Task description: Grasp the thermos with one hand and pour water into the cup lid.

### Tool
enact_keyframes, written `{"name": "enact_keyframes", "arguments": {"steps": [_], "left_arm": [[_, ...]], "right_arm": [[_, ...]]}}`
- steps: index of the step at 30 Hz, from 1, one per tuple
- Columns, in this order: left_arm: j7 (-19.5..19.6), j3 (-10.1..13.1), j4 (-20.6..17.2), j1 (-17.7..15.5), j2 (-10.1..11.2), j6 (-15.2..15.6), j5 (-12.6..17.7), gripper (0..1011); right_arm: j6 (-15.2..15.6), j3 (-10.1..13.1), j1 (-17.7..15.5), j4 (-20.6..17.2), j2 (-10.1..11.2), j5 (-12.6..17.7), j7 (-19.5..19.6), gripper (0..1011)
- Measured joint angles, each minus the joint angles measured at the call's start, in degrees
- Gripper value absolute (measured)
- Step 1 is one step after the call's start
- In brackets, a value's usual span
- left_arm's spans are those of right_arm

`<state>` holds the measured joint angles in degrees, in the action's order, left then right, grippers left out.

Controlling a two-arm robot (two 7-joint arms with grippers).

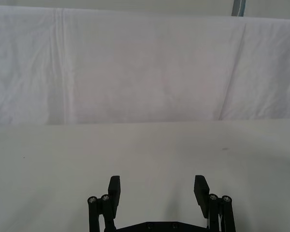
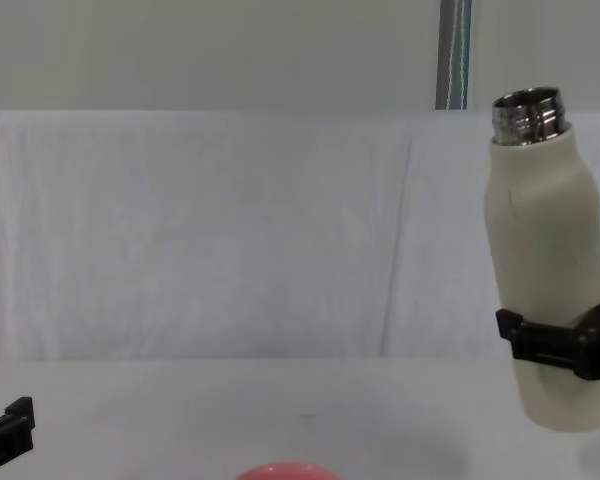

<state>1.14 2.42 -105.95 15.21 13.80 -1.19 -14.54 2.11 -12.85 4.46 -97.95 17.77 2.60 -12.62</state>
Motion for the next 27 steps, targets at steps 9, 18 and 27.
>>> {"name": "enact_keyframes", "arguments": {"steps": [9,18,27], "left_arm": [[0.0,0.0,0.0,0.0,0.0,0.0,0.0,1001],[0.0,0.0,0.0,0.0,0.0,0.0,0.0,1001],[0.0,-0.01,0.0,0.0,0.0,0.0,0.0,1001]], "right_arm": [[-0.34,-0.84,-1.72,-1.85,1.19,-2.37,-1.56,961],[-0.87,-1.76,-3.27,-3.37,2.63,-5.28,-2.19,961],[-2.58,-2.69,-3.91,-3.74,3.68,-11.09,-0.79,961]]}}
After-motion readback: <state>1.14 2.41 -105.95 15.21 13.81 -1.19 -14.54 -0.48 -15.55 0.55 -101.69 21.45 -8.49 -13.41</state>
